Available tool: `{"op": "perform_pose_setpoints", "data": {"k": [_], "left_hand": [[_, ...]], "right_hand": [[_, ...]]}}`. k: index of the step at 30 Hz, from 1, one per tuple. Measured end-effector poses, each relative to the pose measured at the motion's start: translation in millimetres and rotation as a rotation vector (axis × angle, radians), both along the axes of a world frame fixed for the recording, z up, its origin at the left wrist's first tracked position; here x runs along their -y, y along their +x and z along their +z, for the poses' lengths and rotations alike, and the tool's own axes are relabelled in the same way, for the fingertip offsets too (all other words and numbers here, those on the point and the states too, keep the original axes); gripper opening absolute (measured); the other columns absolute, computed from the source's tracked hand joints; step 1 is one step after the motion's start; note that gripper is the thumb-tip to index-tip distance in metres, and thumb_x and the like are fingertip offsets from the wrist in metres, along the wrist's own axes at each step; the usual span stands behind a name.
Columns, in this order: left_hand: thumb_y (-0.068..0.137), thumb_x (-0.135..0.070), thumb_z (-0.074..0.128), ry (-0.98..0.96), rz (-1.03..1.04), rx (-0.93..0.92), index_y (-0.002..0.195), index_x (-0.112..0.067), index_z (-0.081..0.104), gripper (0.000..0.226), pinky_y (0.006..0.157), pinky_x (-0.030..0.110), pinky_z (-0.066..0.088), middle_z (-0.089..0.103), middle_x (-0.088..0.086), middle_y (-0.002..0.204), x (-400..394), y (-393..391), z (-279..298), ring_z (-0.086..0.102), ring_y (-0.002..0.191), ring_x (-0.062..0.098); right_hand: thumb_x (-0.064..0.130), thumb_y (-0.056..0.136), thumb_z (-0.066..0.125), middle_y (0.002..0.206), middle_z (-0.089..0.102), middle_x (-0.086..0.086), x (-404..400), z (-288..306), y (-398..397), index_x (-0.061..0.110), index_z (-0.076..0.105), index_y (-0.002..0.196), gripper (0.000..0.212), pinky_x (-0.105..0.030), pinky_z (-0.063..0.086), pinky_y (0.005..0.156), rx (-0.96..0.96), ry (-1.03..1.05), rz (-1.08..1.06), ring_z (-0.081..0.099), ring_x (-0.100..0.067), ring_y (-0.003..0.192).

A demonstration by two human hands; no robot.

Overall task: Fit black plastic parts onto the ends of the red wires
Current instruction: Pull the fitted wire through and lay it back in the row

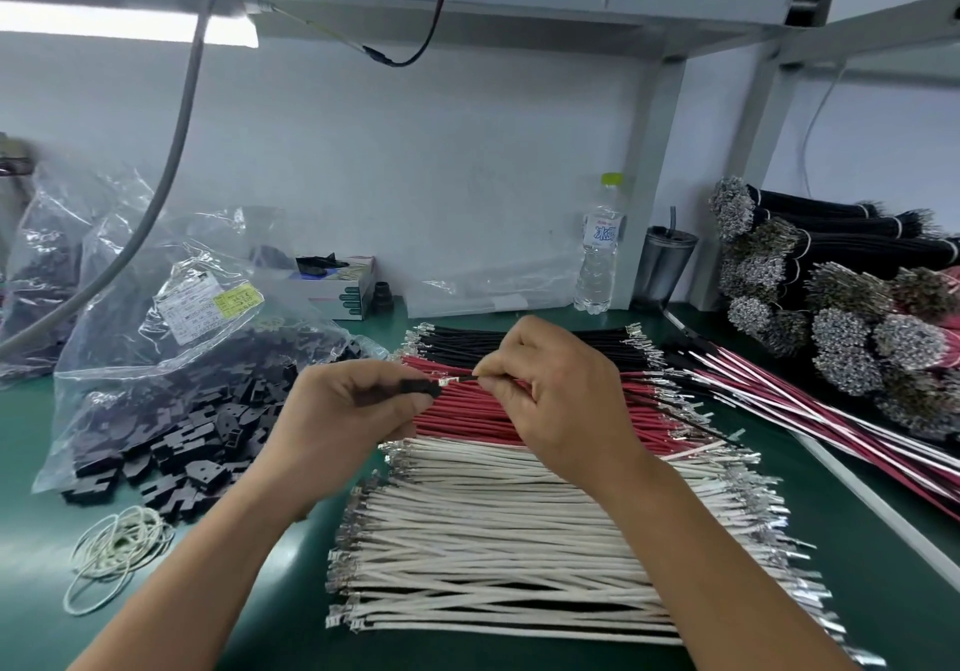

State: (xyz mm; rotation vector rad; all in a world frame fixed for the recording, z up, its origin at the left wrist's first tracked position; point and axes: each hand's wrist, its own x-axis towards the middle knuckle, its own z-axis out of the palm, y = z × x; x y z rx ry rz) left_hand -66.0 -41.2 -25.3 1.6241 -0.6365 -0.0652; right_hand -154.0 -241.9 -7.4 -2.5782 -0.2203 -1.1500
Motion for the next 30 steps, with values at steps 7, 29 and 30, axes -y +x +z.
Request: {"op": "perform_pose_setpoints", "data": {"k": [7,29,30], "left_hand": [[0.078,0.005,0.079,-0.100,-0.031,-0.043,0.084,-0.022,0.085,0.028,0.066,0.019,0.060,0.079,0.012,0.082,0.9,-4.4,2.3,0.073,0.066,0.017],[0.083,-0.003,0.081,0.069,-0.032,0.133,0.087,-0.027,0.085,0.024,0.065,0.020,0.057,0.075,0.008,0.077,1.7,3.3,-5.6,0.068,0.065,0.014],[0.083,-0.004,0.081,0.092,-0.032,0.166,0.087,-0.027,0.085,0.024,0.063,0.017,0.055,0.074,0.006,0.076,0.8,3.2,-5.3,0.067,0.064,0.012]], "right_hand": [[0.022,0.088,0.076,0.083,0.058,0.013,-5.3,-2.0,1.7,0.021,0.079,0.093,0.006,-0.016,0.041,0.065,0.009,-0.025,0.048,0.049,0.002,0.076],[0.026,0.092,0.070,0.083,0.061,0.009,-17.6,-10.9,10.7,0.016,0.072,0.087,0.011,-0.027,0.046,0.074,-0.116,0.093,0.088,0.056,-0.010,0.081],[0.025,0.092,0.070,0.083,0.061,0.008,-17.9,-11.9,11.0,0.015,0.072,0.087,0.011,-0.028,0.046,0.074,-0.125,0.085,0.102,0.056,-0.011,0.081]]}}
